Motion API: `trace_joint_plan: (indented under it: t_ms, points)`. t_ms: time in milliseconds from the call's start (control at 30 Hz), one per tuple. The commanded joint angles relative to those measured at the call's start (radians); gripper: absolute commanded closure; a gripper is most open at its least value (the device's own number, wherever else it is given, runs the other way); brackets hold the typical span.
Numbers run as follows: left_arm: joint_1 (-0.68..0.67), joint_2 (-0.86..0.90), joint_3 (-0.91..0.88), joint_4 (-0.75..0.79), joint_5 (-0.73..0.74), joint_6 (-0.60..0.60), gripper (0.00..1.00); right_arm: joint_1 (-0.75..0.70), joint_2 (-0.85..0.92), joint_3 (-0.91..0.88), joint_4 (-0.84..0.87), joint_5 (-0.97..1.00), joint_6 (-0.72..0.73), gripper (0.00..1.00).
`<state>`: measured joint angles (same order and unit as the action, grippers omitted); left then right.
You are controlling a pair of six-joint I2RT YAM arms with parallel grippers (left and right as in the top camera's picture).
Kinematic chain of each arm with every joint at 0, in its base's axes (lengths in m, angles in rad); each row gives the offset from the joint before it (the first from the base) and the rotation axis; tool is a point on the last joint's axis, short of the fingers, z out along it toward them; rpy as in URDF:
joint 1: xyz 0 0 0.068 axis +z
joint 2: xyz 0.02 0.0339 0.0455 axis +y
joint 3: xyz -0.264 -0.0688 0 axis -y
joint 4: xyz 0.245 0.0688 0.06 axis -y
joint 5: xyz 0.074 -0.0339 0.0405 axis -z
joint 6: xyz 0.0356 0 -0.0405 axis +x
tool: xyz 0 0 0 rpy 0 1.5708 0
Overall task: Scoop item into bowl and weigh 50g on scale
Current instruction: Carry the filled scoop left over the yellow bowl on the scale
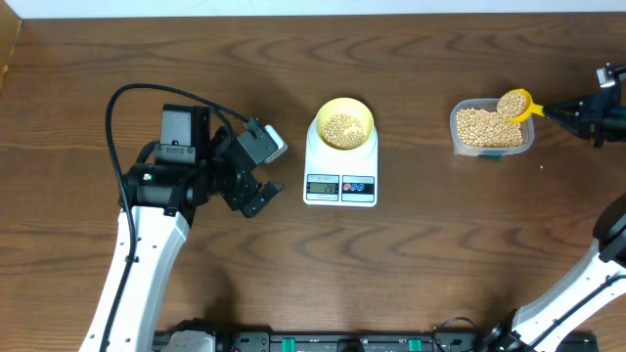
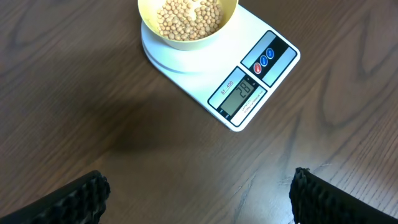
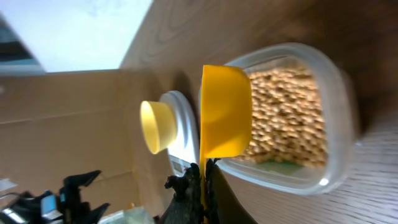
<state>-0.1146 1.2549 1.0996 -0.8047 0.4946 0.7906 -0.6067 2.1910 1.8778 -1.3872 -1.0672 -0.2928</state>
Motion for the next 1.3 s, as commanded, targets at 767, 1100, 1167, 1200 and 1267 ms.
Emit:
trace_joint_plan:
  t_ms: [767,1100,1167,1200,1267]
  points:
    - [0.003,-0.001,-0.002,-0.003,0.002,0.013,0.05,0.473,0.005,-0.001,-0.034,-0.263,0.017,0.99]
    - [0.003,-0.001,-0.002,-0.003,0.002,0.013,0.05,0.618,0.005,0.0,0.061,-0.168,0.146,0.99]
    - [0.003,-0.001,-0.002,-0.003,0.002,0.013,0.05,0.634,0.005,0.0,0.109,-0.14,0.192,0.99]
    - [0.003,-0.001,-0.002,-0.003,0.002,0.013,0.05,0.641,0.005,0.0,0.14,-0.13,0.215,0.99]
    - [0.003,-0.001,-0.002,-0.003,0.002,0.013,0.05,0.649,0.005,0.0,0.193,-0.128,0.257,0.99]
